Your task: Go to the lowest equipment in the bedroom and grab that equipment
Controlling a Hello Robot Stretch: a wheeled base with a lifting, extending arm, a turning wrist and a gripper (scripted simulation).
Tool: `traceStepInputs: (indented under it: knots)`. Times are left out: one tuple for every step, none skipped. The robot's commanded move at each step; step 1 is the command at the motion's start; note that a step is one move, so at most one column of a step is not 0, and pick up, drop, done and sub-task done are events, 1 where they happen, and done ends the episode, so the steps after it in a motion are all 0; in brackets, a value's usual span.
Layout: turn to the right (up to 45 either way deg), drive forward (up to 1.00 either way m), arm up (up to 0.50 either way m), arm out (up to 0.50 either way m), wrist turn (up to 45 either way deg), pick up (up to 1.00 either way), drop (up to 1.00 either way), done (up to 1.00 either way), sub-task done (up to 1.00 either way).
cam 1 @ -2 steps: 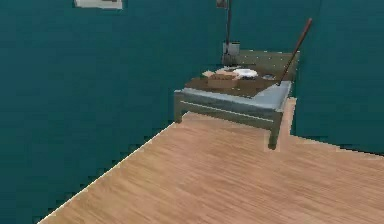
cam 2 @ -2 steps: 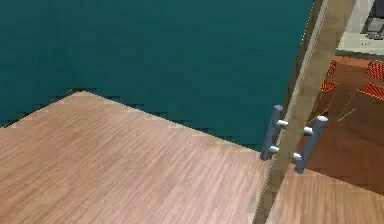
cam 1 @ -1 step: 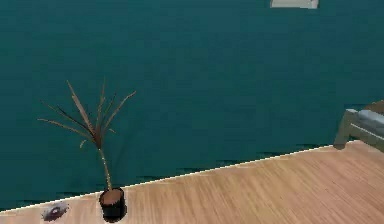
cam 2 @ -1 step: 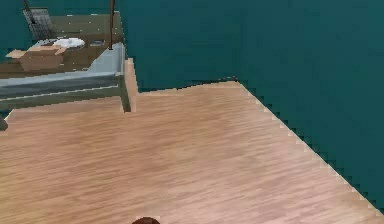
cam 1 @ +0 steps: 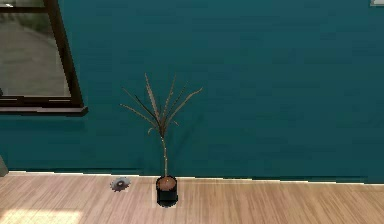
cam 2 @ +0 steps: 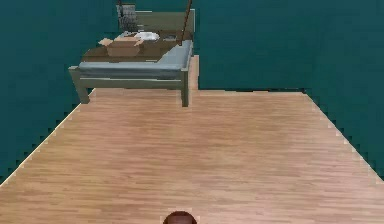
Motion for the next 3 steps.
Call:
traceStepInputs:
  knots:
    - [0.0, 0.0, 0.2, 0.0, 0.0, 0.0, 0.0, 0.0, 0.0]
    - [0.0, 0.0, 0.0, 0.2, 0.0, 0.0, 0.0, 0.0, 0.0]
    - [0.0, 0.0, 0.0, 0.0, 45.0, 0.0, 0.0, 0.0, 0.0]
